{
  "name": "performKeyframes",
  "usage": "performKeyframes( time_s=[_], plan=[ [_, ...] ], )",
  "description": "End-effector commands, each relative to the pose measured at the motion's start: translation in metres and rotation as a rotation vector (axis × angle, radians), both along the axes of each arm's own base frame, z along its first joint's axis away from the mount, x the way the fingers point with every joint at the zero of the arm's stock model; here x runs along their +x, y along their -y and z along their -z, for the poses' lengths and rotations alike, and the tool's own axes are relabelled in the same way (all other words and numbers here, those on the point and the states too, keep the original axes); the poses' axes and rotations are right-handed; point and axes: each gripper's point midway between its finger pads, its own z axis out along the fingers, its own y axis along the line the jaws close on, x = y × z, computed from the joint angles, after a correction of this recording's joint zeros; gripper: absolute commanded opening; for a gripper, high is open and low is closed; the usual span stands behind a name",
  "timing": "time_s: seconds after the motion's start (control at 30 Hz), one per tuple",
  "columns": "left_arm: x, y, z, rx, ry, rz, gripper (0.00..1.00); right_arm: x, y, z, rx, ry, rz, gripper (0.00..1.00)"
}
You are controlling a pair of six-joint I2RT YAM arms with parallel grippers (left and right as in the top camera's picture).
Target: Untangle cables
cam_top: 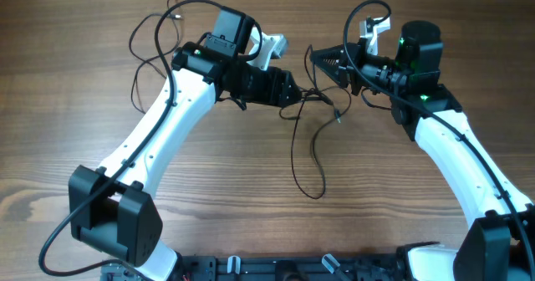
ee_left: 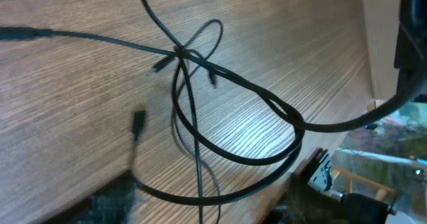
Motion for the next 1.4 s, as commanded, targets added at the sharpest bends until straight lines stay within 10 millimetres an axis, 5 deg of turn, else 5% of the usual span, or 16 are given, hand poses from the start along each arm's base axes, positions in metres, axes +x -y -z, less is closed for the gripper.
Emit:
performKeyframes(
  time_s=[0.0,0.13,0.33,0.47,0.5,0.53,0.57,0.8,0.93,1.0,1.03,1.17,1.27,1.33,1.37],
  plan=[
    [-0.010,0.006,0.015,0.044,0.092,0.184,0.84,-0.001,0.001,-0.012,-0.002,0.045,-0.003,0.04],
    [-0.021,0.011,0.016,0.043,0.247,0.416,0.88,-0.005,-0.002,-0.013,0.014,0.036,-0.030,0.04],
    [-0.002,0.032,0.010,0.006,0.372,0.435,0.85,-0.011,-0.005,-0.015,0.030,0.033,-0.064,0.04],
    [-0.003,0.045,0.028,0.005,0.351,0.459,0.57,-0.012,-0.005,-0.015,0.032,0.033,-0.070,0.04],
    [-0.004,0.047,0.030,0.006,0.345,0.464,0.42,-0.012,-0.005,-0.015,0.031,0.035,-0.070,0.04],
    [-0.004,0.047,0.030,0.006,0.346,0.464,0.14,-0.011,-0.005,-0.015,0.025,0.046,-0.072,0.04],
    [-0.004,0.046,0.026,0.003,0.348,0.455,0.04,-0.011,-0.005,-0.014,0.004,0.080,-0.075,0.04],
    [-0.008,0.033,-0.025,-0.027,0.415,0.390,0.04,-0.015,0.016,0.045,-0.271,0.055,-0.034,0.05],
    [-0.014,0.029,-0.052,-0.046,0.476,0.381,0.04,-0.021,0.015,0.051,-0.321,0.104,-0.083,0.43],
    [-0.016,0.028,-0.059,-0.058,0.463,0.351,0.04,-0.018,0.018,0.050,-0.320,0.109,-0.072,0.83],
    [-0.017,0.027,-0.062,-0.061,0.461,0.344,0.04,-0.018,0.020,0.051,-0.319,0.100,-0.067,0.91],
    [-0.010,0.024,-0.071,-0.088,0.444,0.270,0.04,-0.024,0.033,0.063,-0.285,-0.068,-0.011,0.89],
    [0.008,0.016,-0.079,-0.123,0.401,0.141,0.04,-0.025,0.041,0.065,-0.261,-0.124,0.014,0.64],
    [0.019,0.007,-0.082,-0.140,0.359,0.056,0.04,-0.018,0.056,0.063,-0.251,-0.131,0.061,0.63],
    [0.022,0.003,-0.082,-0.147,0.332,0.017,0.04,-0.015,0.063,0.063,-0.241,-0.147,0.086,0.71]
  ],
)
